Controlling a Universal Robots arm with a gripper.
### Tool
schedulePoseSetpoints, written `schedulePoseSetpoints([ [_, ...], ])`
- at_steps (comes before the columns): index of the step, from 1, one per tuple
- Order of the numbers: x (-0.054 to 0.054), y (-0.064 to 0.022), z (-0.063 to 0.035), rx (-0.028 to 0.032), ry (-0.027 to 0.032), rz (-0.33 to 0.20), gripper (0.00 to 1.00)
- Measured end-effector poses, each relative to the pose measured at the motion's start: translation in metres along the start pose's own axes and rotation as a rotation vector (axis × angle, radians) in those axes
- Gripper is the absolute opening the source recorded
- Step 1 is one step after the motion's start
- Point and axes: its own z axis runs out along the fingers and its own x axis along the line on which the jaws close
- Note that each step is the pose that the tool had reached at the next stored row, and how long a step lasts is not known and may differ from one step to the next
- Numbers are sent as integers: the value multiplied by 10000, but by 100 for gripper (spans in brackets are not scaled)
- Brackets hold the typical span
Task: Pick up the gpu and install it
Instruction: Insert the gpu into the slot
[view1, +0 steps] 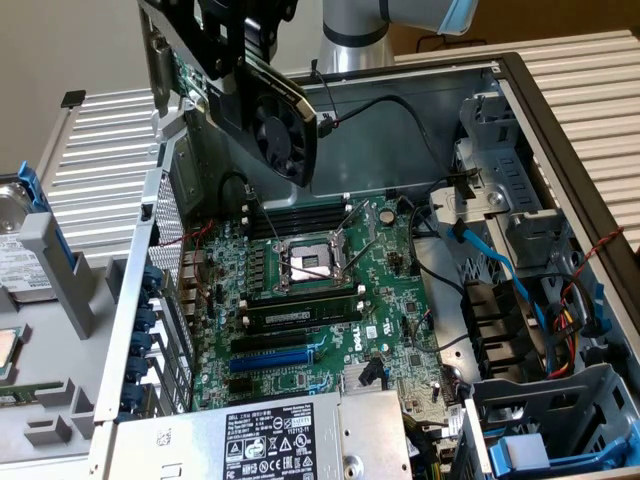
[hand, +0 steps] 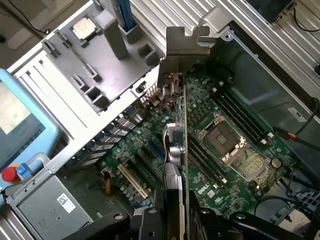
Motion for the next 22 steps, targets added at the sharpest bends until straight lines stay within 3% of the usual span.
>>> schedulePoseSetpoints([
  [17,-6,-10,25,47,328,-2928,28],
  [22,-8,-12,26,106,358,-3523,28],
])
